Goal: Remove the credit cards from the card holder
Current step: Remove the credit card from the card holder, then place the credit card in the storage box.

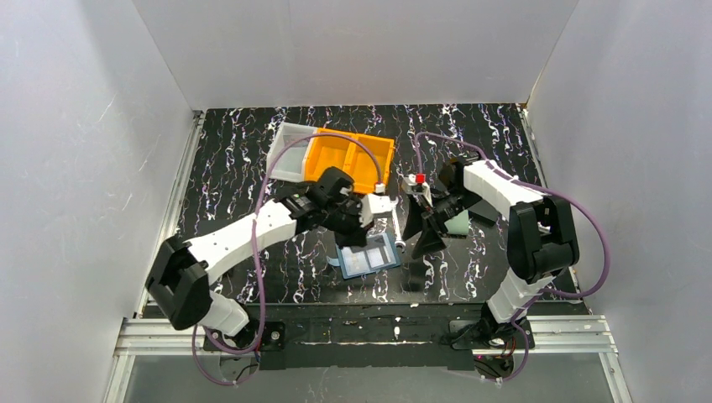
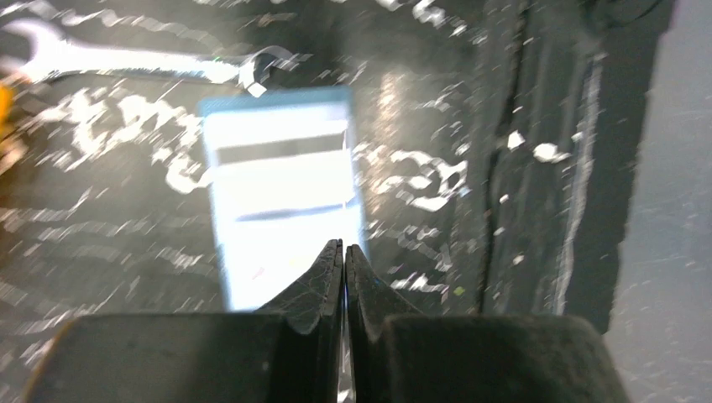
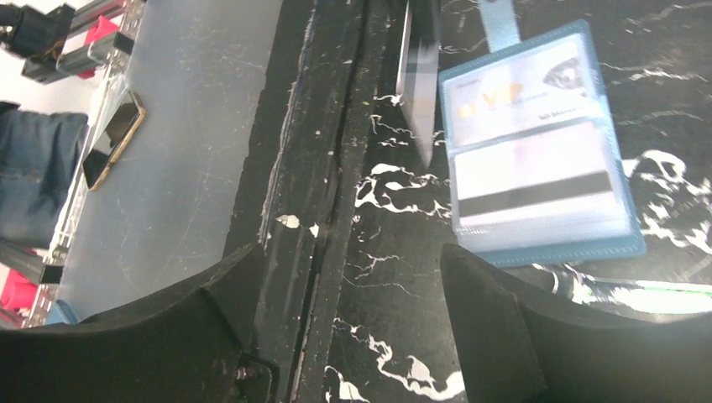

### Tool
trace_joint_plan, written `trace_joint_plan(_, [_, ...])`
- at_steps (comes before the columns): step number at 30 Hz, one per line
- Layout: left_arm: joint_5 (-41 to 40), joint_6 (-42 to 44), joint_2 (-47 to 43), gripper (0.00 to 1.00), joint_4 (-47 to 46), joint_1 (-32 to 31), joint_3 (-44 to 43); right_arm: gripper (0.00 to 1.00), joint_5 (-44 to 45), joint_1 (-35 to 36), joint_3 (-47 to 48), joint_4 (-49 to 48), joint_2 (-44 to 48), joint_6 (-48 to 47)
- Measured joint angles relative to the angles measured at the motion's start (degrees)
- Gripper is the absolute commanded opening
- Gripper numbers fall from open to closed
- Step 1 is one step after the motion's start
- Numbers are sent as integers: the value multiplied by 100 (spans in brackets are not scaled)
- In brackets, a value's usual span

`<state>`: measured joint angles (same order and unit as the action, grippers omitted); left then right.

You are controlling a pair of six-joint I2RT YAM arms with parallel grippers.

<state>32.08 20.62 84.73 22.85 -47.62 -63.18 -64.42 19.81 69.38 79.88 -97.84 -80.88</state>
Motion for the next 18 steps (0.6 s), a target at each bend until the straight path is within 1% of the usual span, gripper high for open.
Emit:
trace_joint_plan(3, [-415, 560, -361, 0, 627, 404, -68, 87, 0, -247, -2, -101, 74, 138])
trace_joint_plan(7, [-918, 1497, -988, 0, 1198, 1296, -229, 87, 22, -514, -7, -411, 328, 463])
trace_joint_plan(9, [-1121, 1921, -1051, 0, 1410, 1725, -511, 87, 24, -533, -7, -511, 409, 579])
trace_joint_plan(11, [-1276, 2337, -820, 0, 1672, 2197, -1056, 87, 28, -533, -7, -560, 426, 645])
trace_joint_plan(14, [-1587, 2874, -120, 0, 1773, 2798, -1921, 87, 46, -533, -11, -647, 426, 730])
trace_joint_plan(18, [-2050, 3383, 859, 0, 1838, 3226, -2682, 87, 46, -533, -17, -660, 426, 767])
